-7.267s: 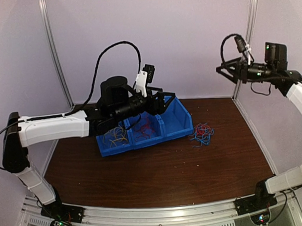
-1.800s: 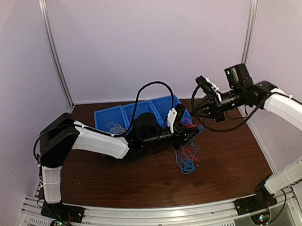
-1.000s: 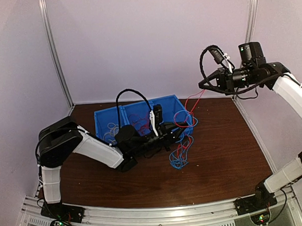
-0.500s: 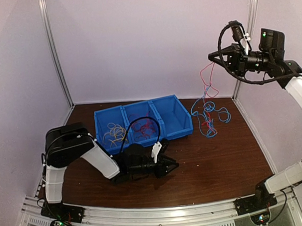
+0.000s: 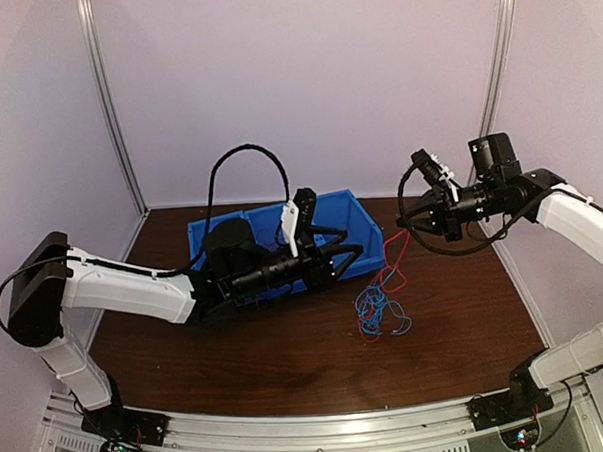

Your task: Untangle the cables

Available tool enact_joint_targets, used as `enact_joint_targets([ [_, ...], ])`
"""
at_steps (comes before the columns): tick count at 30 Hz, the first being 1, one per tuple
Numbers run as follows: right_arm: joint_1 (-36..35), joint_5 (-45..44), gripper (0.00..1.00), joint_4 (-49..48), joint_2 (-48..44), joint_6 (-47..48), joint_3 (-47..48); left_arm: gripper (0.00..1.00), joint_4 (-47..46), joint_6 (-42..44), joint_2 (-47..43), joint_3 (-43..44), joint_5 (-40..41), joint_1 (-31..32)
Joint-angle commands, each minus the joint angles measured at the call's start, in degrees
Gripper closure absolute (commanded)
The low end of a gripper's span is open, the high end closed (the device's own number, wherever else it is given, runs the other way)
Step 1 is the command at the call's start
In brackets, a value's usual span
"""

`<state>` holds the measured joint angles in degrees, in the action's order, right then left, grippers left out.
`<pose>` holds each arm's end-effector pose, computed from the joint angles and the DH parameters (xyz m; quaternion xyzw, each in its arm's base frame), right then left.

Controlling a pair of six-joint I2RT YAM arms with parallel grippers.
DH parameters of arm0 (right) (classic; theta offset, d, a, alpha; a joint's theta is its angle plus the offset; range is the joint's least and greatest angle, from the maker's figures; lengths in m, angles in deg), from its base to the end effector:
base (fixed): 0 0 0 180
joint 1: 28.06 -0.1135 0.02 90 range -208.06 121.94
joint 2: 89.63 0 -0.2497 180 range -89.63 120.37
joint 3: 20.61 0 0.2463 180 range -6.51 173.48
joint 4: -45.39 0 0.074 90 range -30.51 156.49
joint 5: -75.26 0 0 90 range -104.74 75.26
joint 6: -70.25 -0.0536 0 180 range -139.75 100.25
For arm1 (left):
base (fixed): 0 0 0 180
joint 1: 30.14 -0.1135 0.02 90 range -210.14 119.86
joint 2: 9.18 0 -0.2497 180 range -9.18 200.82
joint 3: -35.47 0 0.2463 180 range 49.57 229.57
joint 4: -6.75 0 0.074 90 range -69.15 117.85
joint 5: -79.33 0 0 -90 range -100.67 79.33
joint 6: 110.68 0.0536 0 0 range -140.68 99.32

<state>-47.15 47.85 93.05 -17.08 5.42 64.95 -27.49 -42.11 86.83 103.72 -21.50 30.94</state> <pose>0.2361 0.1321 0.3511 -0.5086 0.6101 0.4383 0.4207 0.1798 -0.3462 0.2614 0.2911 0.5999 -0.5369 0.5168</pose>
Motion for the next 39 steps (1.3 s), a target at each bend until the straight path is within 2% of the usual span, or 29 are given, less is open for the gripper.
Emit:
enact_joint_targets([
  [1, -2.52, 0.51, 1.00, 1.17, -1.40, 3.98, -4.82, 0.41, 6.64, -1.15, 2.23, 5.29, -1.38, -0.08],
  [6, -4.29, 1.27, 1.00, -0.64, -0.92, 2.69, -5.44, 0.41, 3.67, -2.72, 7.64, 9.63, -5.30, -0.09],
  [12, -5.22, 2.35, 1.00, -1.33, -0.66, 1.62, -4.85, 0.45, 5.95, -2.86, 14.56, 16.72, -6.30, -0.15],
  [18, -5.37, 1.74, 1.00, -1.76, -1.03, 1.32, -5.13, 0.69, 4.98, -3.24, 16.48, 17.89, -8.84, -0.13],
  [21, -5.43, 1.20, 1.00, -2.21, -0.88, 1.16, -5.36, 0.91, 4.92, -3.48, 16.23, 17.64, -9.60, -0.14],
  [22, -5.37, 1.03, 0.94, -2.43, -0.77, 0.80, -5.32, 0.96, 4.94, -3.52, 16.08, 17.47, -9.60, -0.10],
  [24, -4.70, 0.13, 0.72, -2.90, -0.47, 0.10, -5.09, 1.00, 5.01, -3.60, 14.98, 16.57, -8.84, -0.11],
  [27, -0.50, 1.56, 0.57, -2.46, 0.34, 1.48, -5.08, 1.00, 4.68, -3.50, 12.00, 13.80, -6.77, -0.11],
  [32, 9.73, 11.99, 0.49, 3.07, 4.21, 8.52, -3.91, 1.00, 7.20, -2.67, 6.70, 10.25, -5.25, -0.12],
  [36, 9.83, 7.42, 0.44, 14.84, 8.19, 24.90, -3.75, 1.00, 9.01, -2.40, 4.02, 8.39, -3.86, -0.13],
  [39, 8.15, 2.84, 0.42, 13.15, 10.21, 26.88, -7.05, 1.00, 9.48, -2.29, 2.56, 7.30, -3.02, -0.11],
])
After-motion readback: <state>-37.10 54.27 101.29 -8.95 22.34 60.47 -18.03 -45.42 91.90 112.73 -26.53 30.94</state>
